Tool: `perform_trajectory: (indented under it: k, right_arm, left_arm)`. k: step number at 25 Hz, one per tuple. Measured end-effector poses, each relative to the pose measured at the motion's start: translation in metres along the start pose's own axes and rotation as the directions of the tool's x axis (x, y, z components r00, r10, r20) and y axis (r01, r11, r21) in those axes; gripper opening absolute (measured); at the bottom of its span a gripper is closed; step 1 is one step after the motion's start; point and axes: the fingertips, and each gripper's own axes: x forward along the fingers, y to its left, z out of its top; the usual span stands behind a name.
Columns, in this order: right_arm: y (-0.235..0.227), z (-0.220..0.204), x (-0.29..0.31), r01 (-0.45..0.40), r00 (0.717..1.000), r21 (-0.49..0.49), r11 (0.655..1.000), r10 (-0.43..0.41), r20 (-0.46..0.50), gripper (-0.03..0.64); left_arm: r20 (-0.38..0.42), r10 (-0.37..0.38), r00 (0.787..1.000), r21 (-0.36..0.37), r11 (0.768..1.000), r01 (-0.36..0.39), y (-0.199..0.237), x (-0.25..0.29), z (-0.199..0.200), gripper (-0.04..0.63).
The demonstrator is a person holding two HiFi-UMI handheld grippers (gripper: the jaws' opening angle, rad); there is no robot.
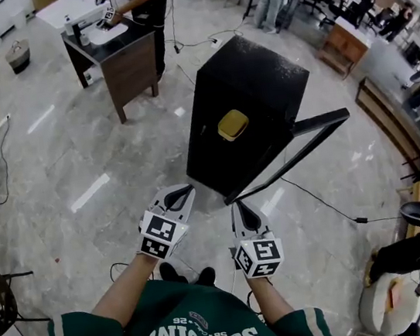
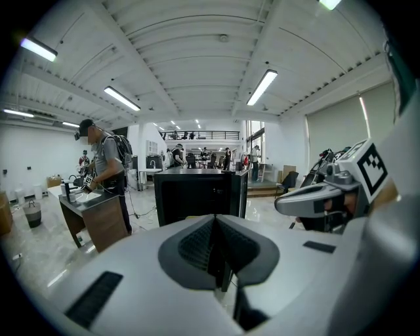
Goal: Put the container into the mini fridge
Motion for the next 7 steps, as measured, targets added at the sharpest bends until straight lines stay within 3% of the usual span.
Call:
perform_trajectory:
  k: [7]
  right_arm:
    - [-0.002, -0.002, -0.01, -0.008, 1.0, 0.006, 1.0, 0.008, -0.001, 0.034]
  left_arm:
    - [-0.014, -0.006, 1.0, 0.002, 1.0, 0.006, -0.014, -0.001, 0.002, 0.014]
